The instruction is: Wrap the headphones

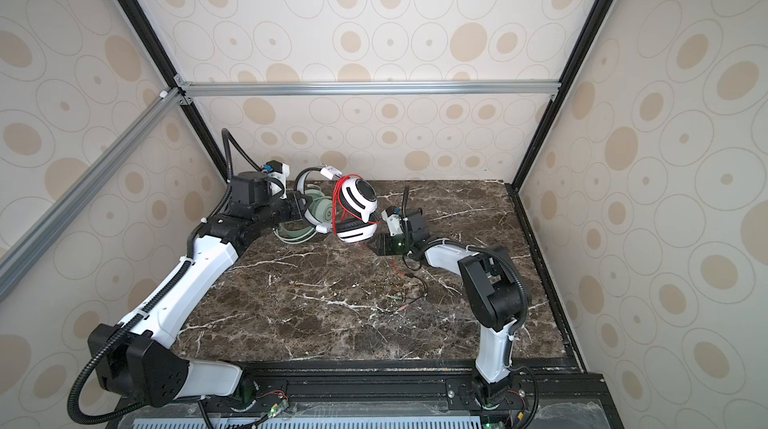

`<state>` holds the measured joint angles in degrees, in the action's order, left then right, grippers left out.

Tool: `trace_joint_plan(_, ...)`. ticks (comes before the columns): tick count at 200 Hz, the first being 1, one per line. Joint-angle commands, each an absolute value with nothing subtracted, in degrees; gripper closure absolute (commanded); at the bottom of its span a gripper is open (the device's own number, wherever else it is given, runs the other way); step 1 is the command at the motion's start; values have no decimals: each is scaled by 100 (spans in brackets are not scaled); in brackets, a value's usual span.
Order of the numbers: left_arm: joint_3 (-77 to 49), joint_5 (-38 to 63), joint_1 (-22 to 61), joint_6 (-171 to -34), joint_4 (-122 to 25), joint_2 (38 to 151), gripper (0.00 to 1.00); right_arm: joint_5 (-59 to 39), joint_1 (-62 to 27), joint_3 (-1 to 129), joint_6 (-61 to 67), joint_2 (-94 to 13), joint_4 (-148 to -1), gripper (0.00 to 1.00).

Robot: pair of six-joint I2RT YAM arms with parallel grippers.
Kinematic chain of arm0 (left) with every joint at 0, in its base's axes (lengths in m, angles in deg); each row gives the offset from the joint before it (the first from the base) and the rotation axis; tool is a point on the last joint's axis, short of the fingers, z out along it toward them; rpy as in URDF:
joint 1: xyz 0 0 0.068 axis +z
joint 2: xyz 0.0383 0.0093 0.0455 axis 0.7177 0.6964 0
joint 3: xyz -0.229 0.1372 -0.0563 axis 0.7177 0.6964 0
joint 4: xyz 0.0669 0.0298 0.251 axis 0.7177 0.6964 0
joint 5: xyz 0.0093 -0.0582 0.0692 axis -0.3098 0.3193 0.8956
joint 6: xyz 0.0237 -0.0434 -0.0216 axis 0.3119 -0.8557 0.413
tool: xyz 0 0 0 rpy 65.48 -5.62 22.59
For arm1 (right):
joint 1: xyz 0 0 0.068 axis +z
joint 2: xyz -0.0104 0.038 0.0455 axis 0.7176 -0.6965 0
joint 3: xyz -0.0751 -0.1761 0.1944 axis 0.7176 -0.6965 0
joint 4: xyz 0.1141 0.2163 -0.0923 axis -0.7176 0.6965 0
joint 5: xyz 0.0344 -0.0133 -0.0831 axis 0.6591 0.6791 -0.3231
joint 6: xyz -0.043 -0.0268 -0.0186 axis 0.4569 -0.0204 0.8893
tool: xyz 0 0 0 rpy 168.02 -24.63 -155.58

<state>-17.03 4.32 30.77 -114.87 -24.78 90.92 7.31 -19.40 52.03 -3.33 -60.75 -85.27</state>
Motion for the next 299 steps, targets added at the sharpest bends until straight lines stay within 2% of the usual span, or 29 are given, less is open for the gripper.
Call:
trace_joint_plan(1,-1783,311,3110,-11722,-2872,8850,100,527,-1896,5296,-888,-6417,-9190,43)
trace_joint_plan(31,-1779,345,3110,-11702,-2871,8820,100,231,-1783,5295,-1148,-6616,-9696,47)
trace_joint_plan(39,-1781,347,3110,-11693,-2866,8817,100,239,-1756,5296,-1147,-6670,-9854,54)
trace_joint_plan(54,-1792,358,3110,-11691,-2853,8813,100,451,-1746,5252,-1065,-6704,-10159,75)
trace_joint_plan(63,-1792,384,3111,-11682,-2841,8804,100,517,-1725,5126,-974,-6619,-10315,79)
trace_joint_plan(102,-1787,435,3110,-11682,-2841,8787,100,12,-1585,3925,-310,-5688,-10581,82)
trace_joint_plan(145,-1766,411,3113,-11708,-2862,8814,100,-1750,-1073,2421,551,-3757,-10132,83)
trace_joint_plan(158,-1763,428,3116,-11724,-2853,8829,100,-2071,-844,2298,874,-3131,-9638,88)
trace_joint_plan(206,-1799,531,3118,-11757,-2800,8869,100,-3660,573,2543,2147,-1510,-8145,91)
trace_joint_plan(224,-1792,510,3118,-11755,-2811,8856,100,-4237,575,2367,2014,-1504,-8401,84)
trace_joint_plan(243,-1779,529,3118,-11752,-2826,8827,100,-4594,390,2058,1541,-1916,-9086,65)
trace_joint_plan(252,-1774,538,3118,-11752,-2818,8827,100,-4236,197,2008,1245,-2174,-9344,63)
trace_joint_plan(273,-1782,526,3119,-11748,-2818,8849,100,-3233,-52,1912,1108,-2967,-10565,49)
trace_joint_plan(299,-1774,515,3118,-11759,-2827,8857,100,-2761,-51,2017,1160,-4142,-12021,45)
